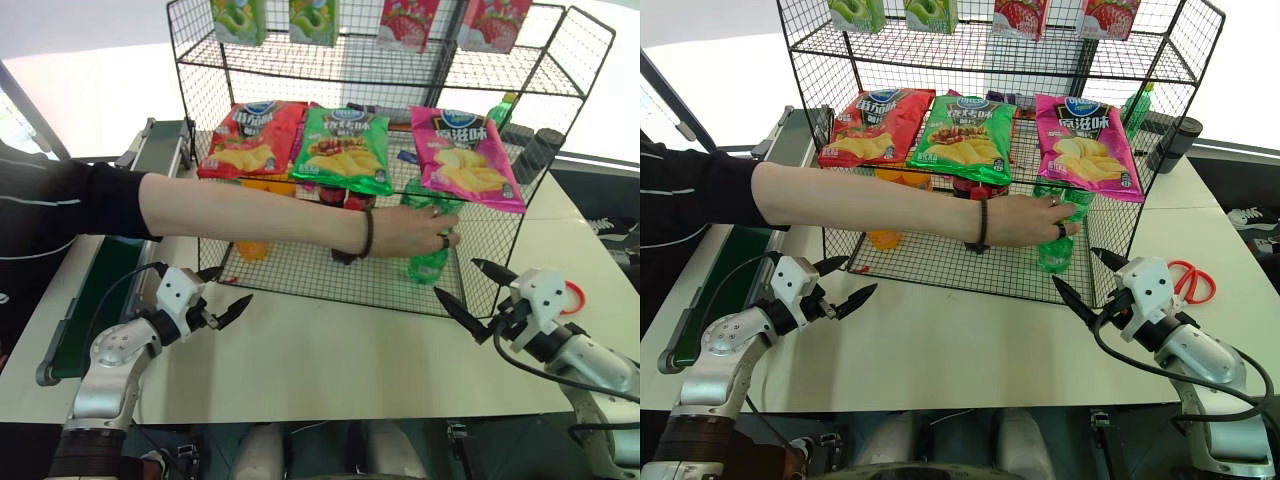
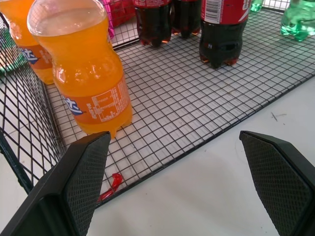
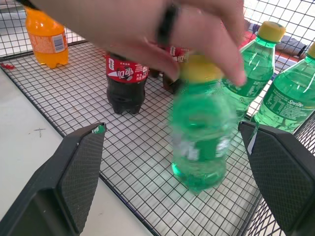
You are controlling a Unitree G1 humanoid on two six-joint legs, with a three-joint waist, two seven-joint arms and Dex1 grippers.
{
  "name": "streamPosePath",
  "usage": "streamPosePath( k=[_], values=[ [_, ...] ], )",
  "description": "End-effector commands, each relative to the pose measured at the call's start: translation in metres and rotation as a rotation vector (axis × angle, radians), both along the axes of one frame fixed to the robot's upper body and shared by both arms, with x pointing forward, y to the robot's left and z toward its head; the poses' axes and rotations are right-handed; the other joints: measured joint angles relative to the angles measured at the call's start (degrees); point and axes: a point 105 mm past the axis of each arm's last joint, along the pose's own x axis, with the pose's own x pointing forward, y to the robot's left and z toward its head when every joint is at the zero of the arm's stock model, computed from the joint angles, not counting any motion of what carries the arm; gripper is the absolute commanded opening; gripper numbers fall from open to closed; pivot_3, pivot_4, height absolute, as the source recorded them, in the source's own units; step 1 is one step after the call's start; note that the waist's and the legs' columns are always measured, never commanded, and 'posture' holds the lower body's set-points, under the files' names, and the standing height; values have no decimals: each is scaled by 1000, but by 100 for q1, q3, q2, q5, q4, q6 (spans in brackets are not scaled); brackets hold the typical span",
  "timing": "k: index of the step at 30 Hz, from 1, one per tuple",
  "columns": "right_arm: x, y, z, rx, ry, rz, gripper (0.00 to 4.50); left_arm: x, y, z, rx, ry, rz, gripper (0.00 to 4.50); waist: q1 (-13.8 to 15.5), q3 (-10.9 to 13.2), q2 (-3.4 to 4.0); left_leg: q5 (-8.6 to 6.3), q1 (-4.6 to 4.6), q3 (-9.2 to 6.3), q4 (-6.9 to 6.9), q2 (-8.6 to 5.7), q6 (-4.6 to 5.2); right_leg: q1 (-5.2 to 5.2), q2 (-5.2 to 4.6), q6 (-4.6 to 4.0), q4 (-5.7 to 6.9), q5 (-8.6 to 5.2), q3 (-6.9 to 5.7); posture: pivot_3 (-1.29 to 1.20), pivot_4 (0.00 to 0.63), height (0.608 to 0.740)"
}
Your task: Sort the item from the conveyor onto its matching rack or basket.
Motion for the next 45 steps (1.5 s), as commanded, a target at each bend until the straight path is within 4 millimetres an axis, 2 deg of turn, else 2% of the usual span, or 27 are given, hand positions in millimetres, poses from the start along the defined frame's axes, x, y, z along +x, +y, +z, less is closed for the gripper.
streamPosePath(
  k=[1, 23, 28, 32, 38, 42, 45],
  values=[
    [0, 0, 6, -7, -34, 4, 4476, 2, -1, 7, 7, -38, -12, 4500, 0, 0, 0, 0, 0, 0, 0, 0, 0, 0, 0, 0, 0, 0, 0, 0, 150, 740],
    [3, 6, 2, -1, -34, 26, 4476, -3, 5, 5, 13, -25, 12, 4500, 0, 0, 0, 0, 0, 0, 0, 0, 0, -1, -3, -4, 0, -2, 0, 0, 150, 740],
    [6, 8, 4, -1, -37, 34, 4476, -5, 7, 10, -15, -42, 28, 4500, -1, 0, 0, 0, 0, 0, 0, 0, 0, -1, -4, -3, 0, -2, 0, 0, 150, 740],
    [8, 11, 4, -3, -35, 47, 4476, -3, 17, 22, -60, -66, 72, 4500, 0, 0, 0, 0, -1, 0, 0, 0, 0, -1, -7, -5, 0, -3, 0, 0, 150, 740],
    [11, 27, 6, 11, -29, 119, 4476, -1, 37, 39, -149, -89, 150, 4500, -9, 0, 0, 0, 1, 0, 0, 2, 0, -1, -7, -4, 0, -2, 0, 0, 150, 740],
    [5, 59, 11, 50, -24, 244, 4476, 6, 67, 60, -231, -188, 309, 4500, -6, 2, -2, 0, 0, -1, -1, 3, 0, -3, -6, -4, 1, -2, 0, 0, 150, 740],
    [-3, 85, 13, 75, -22, 331, 4476, 7, 82, 65, -259, -218, 391, 4500, -2, 1, -3, 0, -1, -2, -1, 2, 0, -2, -6, 0, 1, 0, 0, 0, 150, 740]
  ],
)
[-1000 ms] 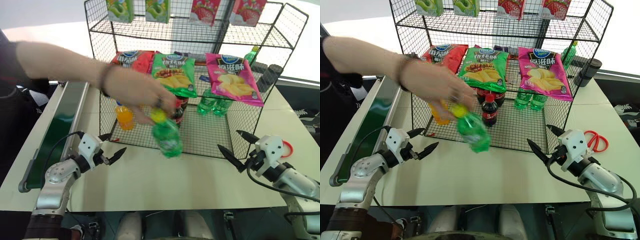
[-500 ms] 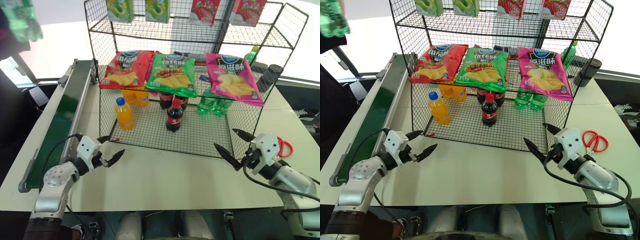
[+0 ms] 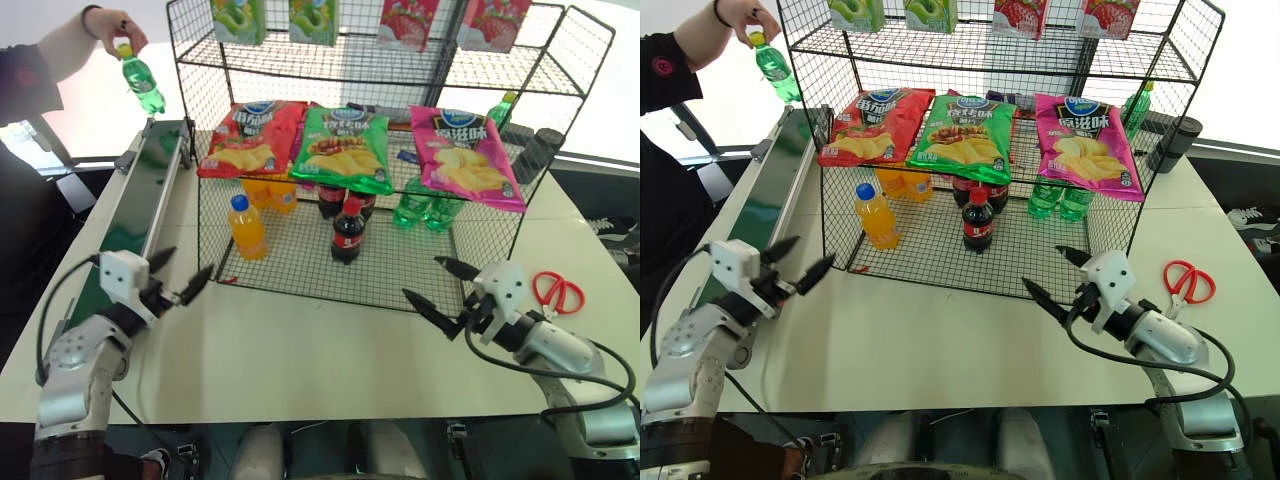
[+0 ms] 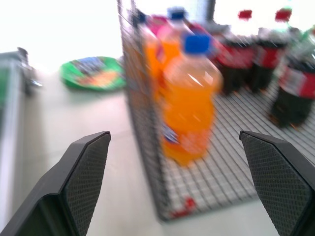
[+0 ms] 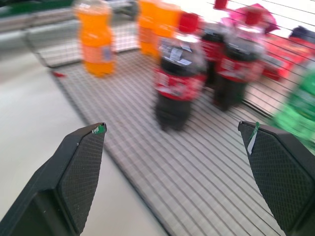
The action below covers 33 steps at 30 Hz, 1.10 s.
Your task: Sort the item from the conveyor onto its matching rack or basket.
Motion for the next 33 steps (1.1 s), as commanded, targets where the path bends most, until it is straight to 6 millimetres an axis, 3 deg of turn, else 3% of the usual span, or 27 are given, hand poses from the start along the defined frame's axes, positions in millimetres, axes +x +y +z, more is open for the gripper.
streamPosePath(
  k=[1, 6, 13, 33],
  values=[
    [-12, 33, 16, 45, -45, 119, 4476, -1, 21, 13, -44, -64, 107, 4500, -3, -1, -1, 0, 0, 0, 0, 0, 0, 0, 0, 1, -1, 1, 0, 0, 150, 740],
    [-24, 68, 12, 68, -32, 235, 4476, -3, 51, 9, -79, -74, 277, 4500, -3, -5, -13, 0, 0, 0, 0, -1, 0, 0, 0, 2, -2, 1, -1, 0, 150, 740],
    [-37, 97, 9, 120, -11, 333, 4476, -6, 82, 0, -61, -65, 463, 4500, 0, -9, -30, 0, 0, -1, 0, 0, 0, -1, 1, 2, -1, 1, -2, 0, 150, 740],
    [-44, 107, 1, 169, 2, 385, 4476, 0, 91, -5, -72, -85, 585, 4500, -13, -14, -41, -1, -1, -1, -4, 1, -3, -6, -21, -5, -1, -2, -3, 0, 150, 740]
  ],
)
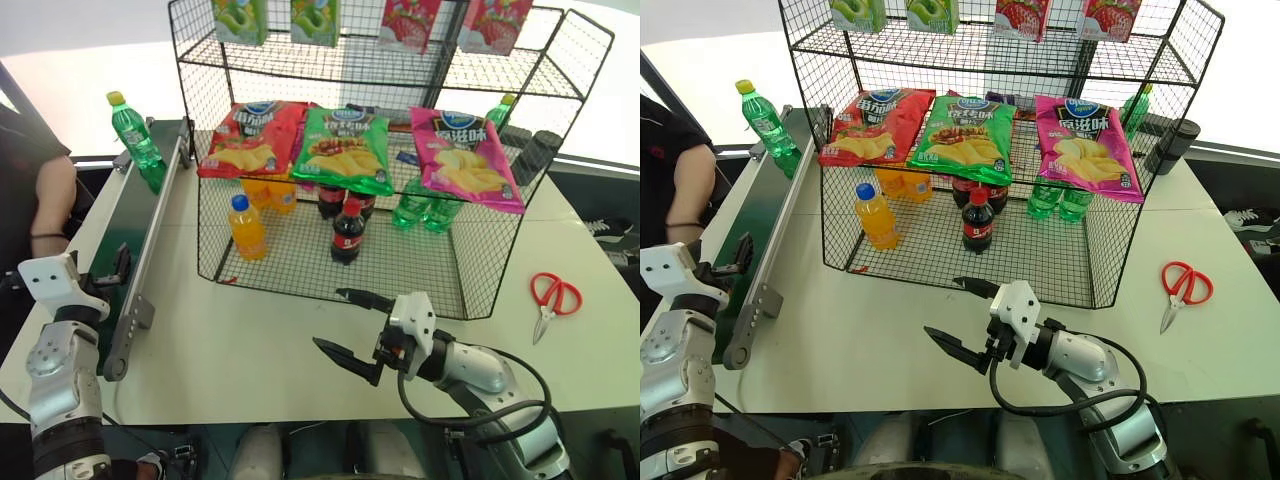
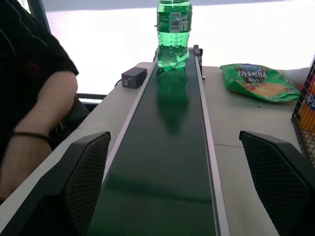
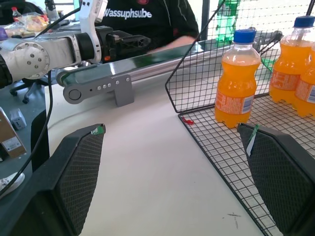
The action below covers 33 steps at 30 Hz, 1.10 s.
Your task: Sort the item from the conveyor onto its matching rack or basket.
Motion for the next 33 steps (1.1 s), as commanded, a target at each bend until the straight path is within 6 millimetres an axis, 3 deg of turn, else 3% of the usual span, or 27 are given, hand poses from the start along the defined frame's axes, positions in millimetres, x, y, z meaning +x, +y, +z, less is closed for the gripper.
streamPosePath(
  k=[1, 33],
  values=[
    [-3, 4, 7, 29, -41, 24, 4476, 0, 4, 13, 33, -47, 20, 4500, 0, 0, 0, 0, 0, 0, -1, 0, 0, 0, -3, -2, 0, -1, 0, 0, 150, 740],
    [-1, 7, 1, 28, -52, 56, 4476, -5, 7, 8, 8, -77, 45, 4500, -6, 1, 2, -1, -4, 3, -13, -7, -4, -6, -26, -11, -8, -5, -2, 0, 150, 740]
  ],
)
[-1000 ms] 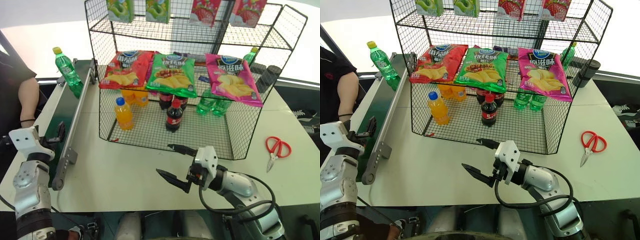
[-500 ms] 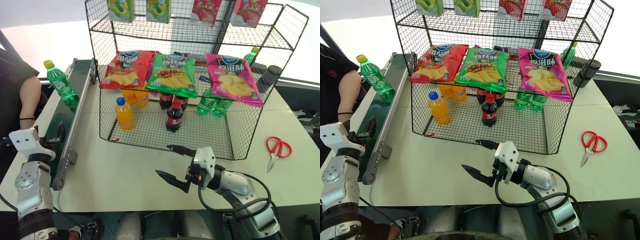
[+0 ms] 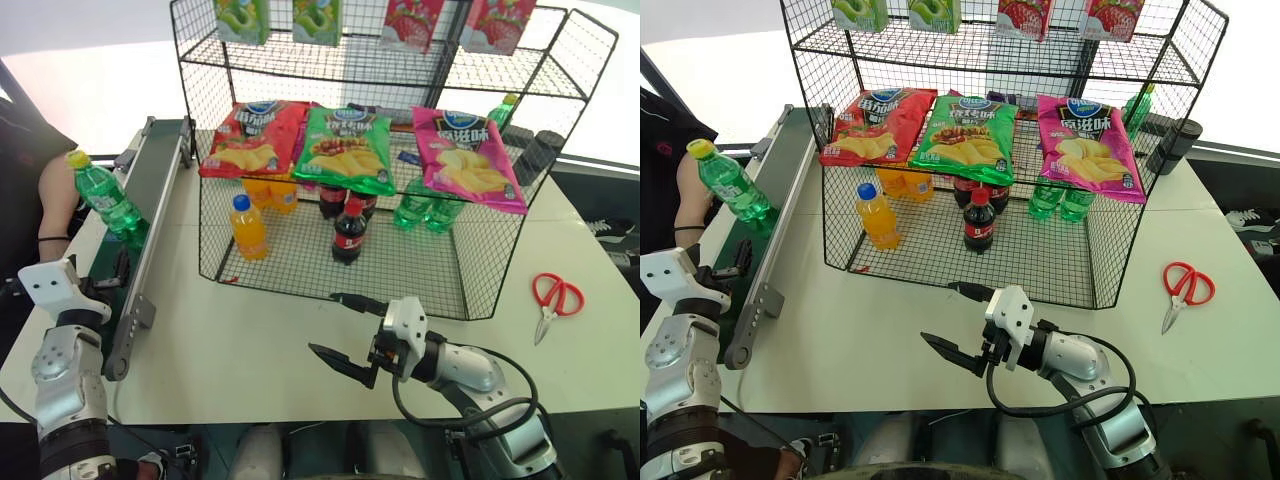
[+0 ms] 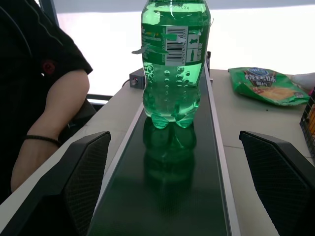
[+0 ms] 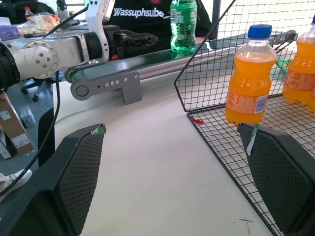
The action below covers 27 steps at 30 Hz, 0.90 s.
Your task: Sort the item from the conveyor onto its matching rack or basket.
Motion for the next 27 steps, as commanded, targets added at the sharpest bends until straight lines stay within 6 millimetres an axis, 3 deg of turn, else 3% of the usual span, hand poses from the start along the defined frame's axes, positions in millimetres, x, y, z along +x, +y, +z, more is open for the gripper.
streamPosePath(
  k=[1, 20, 23, 25, 27],
  values=[
    [-2, 2, 11, 31, -47, 20, 4476, -3, 5, 14, 22, -53, 22, 4500, -1, 0, 0, 0, 0, 0, -1, 0, 0, 0, 0, 0, 0, 0, 0, 0, 150, 740],
    [-2, 5, 11, 39, -44, 29, 4476, -3, 11, 10, 4, -49, 76, 4500, -2, 0, 1, 0, -2, 1, -3, -1, 0, -1, -2, -1, -4, -1, 0, 0, 150, 740],
    [-2, 6, 12, 39, -46, 30, 4500, -3, 10, 9, -10, -56, 67, 3667, 5, 1, 1, 0, -3, 0, -4, -1, 0, -2, -3, -1, -5, -1, 0, 0, 150, 740],
    [-3, 7, 13, 39, -47, 30, 4500, -3, 10, 9, -9, -57, 67, 2840, 17, 1, 1, 0, -3, 0, -4, -2, -1, -2, -5, -1, -4, -1, -2, 0, 150, 740],
    [-3, 7, 13, 40, -47, 31, 4500, -4, 10, 10, -4, -59, 65, 2768, 16, 1, 1, 0, -4, 0, -4, -5, -1, -3, -9, -2, -5, -1, -3, 0, 150, 740]
  ],
)
